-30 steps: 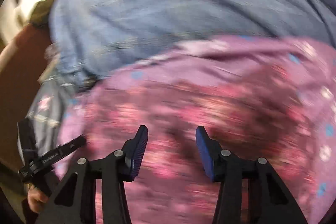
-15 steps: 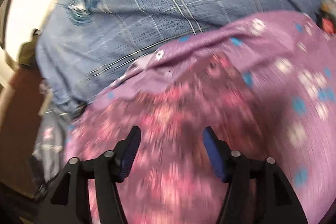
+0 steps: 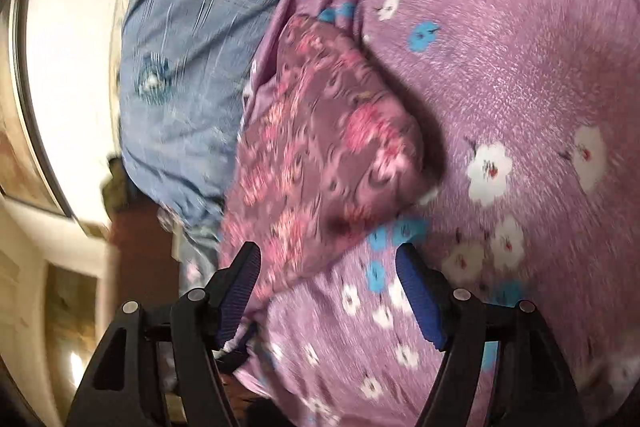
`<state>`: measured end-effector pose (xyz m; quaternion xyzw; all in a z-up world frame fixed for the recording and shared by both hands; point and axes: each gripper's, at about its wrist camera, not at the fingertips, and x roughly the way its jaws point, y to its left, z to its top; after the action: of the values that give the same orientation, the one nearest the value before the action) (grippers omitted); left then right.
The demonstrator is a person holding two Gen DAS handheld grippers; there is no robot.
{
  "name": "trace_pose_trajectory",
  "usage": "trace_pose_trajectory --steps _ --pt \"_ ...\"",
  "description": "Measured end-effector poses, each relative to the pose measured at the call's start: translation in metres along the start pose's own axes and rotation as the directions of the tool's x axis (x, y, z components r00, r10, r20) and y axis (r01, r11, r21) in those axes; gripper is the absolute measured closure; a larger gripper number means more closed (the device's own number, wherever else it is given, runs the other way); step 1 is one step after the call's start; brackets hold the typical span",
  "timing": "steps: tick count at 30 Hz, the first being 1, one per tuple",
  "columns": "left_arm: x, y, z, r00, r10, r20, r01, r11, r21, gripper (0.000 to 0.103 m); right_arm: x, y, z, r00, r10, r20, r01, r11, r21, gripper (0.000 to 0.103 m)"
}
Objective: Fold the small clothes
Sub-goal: 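Grasp the garment edge with the right tool while the left tool pinches the fold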
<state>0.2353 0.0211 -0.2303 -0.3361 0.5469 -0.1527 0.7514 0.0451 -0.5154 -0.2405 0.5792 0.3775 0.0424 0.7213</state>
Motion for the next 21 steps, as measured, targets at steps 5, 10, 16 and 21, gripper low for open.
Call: trace_pose_trajectory --steps 5,10,16,21 --pt "0.013 0.006 0.018 0.993 -0.108 0.042 0.113 0.985 -0.131 0.034 0.017 -0.016 0.028 0.997 0.06 0.056 -0.064 0.995 0.077 0.033" --pt "0.027 0.007 0.022 0.986 -0.137 0.099 0.151 0.975 -0.161 0.076 0.026 -0.01 0.05 0.988 0.055 0.145 -0.062 0.997 0.042 0.072" --pt "0.032 0.003 0.019 0.984 -0.139 0.11 0.152 0.98 -0.126 0.096 0.023 0.016 0.048 0.981 -0.039 0.188 0.066 0.988 -0.138 0.092" --pt "-0.012 -0.009 0.007 0.975 -0.163 0.149 0.166 0.986 -0.003 0.097 -0.016 0.047 0.019 0.972 0.032 0.235 0.037 0.958 -0.284 0.096"
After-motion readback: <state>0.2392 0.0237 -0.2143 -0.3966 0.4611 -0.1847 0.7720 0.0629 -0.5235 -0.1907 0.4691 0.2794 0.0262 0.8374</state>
